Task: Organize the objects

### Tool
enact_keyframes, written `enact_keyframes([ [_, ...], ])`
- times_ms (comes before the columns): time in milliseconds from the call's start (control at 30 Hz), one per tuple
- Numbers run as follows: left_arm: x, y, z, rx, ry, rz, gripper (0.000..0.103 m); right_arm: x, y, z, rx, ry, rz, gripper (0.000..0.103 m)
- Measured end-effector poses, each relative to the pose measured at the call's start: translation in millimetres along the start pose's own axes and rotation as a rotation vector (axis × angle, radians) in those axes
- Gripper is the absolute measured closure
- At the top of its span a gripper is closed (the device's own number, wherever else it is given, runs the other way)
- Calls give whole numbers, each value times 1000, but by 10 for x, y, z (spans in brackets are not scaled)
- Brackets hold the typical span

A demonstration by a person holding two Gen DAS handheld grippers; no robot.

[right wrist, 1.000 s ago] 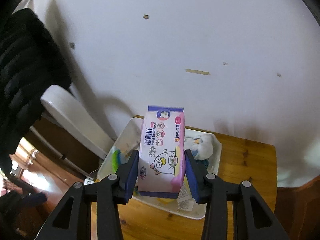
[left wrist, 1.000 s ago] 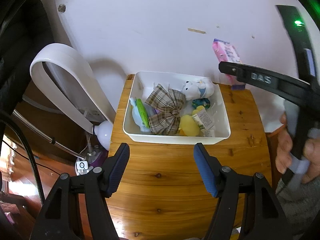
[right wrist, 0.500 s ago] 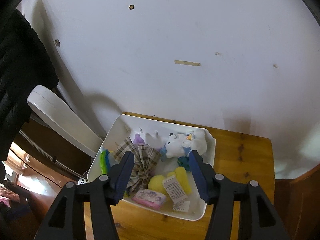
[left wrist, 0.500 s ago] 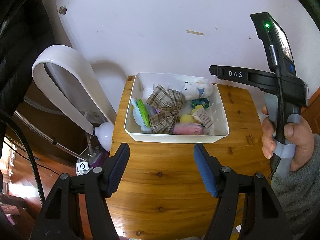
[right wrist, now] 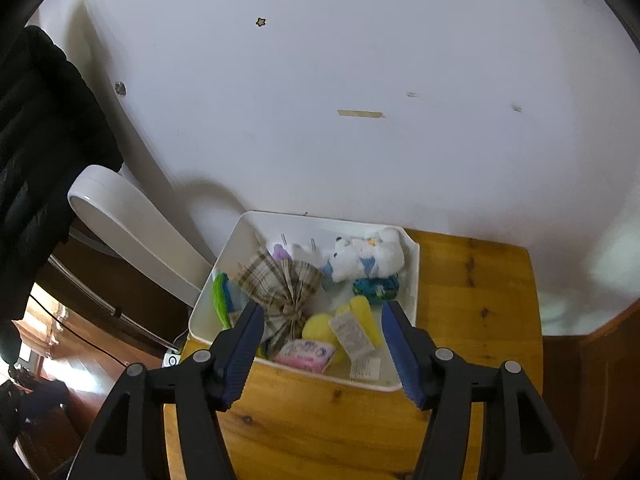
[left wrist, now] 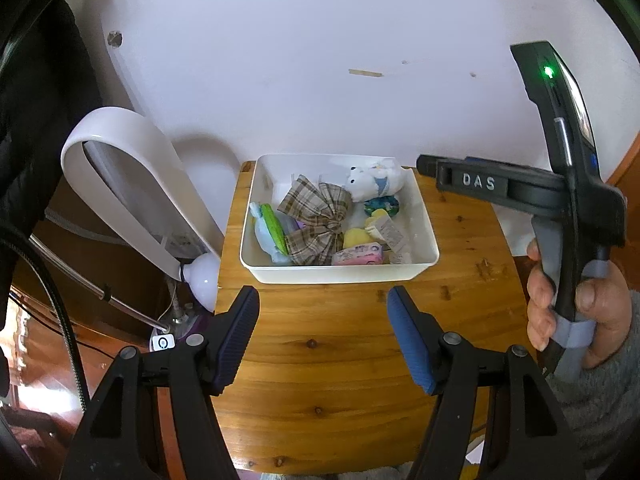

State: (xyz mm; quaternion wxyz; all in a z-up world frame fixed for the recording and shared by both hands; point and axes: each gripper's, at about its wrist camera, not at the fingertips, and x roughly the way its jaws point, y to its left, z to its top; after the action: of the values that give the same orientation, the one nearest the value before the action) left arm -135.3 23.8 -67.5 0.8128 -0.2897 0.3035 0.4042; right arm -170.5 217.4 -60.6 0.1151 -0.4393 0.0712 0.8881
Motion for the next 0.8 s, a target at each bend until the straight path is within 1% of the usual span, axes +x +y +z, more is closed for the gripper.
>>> enact_keyframes([
  [133, -123, -15, -84, 19, -10, -17, 33, -207, 17, -219, 13, 0, -18, 41],
  [167, -139, -26, -129, -103, -78, -28, 33, -255, 17, -270, 18, -1, -22, 41],
  [333, -282, -72, -261, -71, -95, -55, 33, -527, -12, -616, 65, 4, -48, 41],
  [467, -371, -112, -379, -52, -103, -78, 28, -772, -38, -941, 115, 18, -84, 41],
  [700, -482, -207, -534, -35, -105, -77, 28, -1204, -64, -1392, 205, 40, -123, 41],
  [800, -537, -248, -568, -31, -102, -68, 28, -1383, -26, -1533, 225, 50, -136, 37],
])
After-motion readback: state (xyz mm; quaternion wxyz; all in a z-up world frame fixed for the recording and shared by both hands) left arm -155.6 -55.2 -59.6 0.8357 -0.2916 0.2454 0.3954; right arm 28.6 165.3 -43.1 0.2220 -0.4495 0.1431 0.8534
